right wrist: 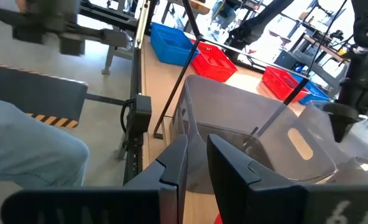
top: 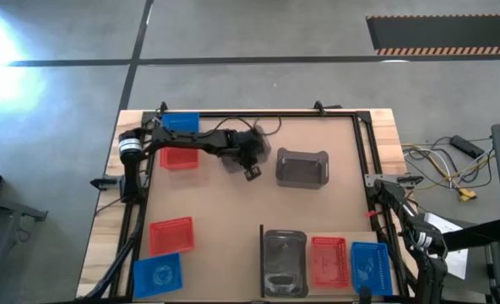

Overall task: Stack baskets on shelf by color
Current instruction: Stack the left black bin on top of the black bin on the shelf

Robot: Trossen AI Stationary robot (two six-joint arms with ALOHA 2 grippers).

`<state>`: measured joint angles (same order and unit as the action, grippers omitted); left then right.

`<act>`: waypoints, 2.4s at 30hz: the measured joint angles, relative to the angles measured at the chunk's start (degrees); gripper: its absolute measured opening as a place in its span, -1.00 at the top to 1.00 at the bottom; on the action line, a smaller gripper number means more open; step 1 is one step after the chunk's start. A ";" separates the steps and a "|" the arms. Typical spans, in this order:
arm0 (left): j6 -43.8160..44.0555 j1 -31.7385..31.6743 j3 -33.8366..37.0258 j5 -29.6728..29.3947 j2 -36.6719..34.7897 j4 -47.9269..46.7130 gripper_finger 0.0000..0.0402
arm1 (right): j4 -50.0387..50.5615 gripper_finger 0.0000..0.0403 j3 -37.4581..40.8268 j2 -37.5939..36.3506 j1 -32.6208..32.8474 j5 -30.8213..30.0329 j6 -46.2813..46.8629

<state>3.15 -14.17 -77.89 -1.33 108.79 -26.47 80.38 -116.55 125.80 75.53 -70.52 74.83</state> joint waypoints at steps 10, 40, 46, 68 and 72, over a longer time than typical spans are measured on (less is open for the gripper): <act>-25.46 6.68 -3.62 -2.04 -2.09 -26.38 0.97 | -0.32 0.73 0.09 0.00 0.00 0.08 0.13; 14.57 6.64 -6.31 -3.10 -3.72 -8.42 0.24 | -1.48 0.73 0.87 0.00 -0.02 0.17 -0.26; 16.07 6.75 -6.29 -9.30 -0.62 -8.57 -0.18 | -1.68 0.73 1.56 0.00 -0.02 0.19 -0.22; 8.30 11.30 -8.10 -0.61 2.00 -17.46 0.96 | -3.20 0.73 2.36 0.00 -0.02 0.58 0.20; 7.05 15.31 -10.01 -2.44 1.86 -24.72 0.99 | -3.24 0.73 2.36 0.00 -0.02 1.94 0.18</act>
<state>10.20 1.14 -87.90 -3.77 110.65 -51.19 77.14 -114.19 125.80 75.50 -68.57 75.00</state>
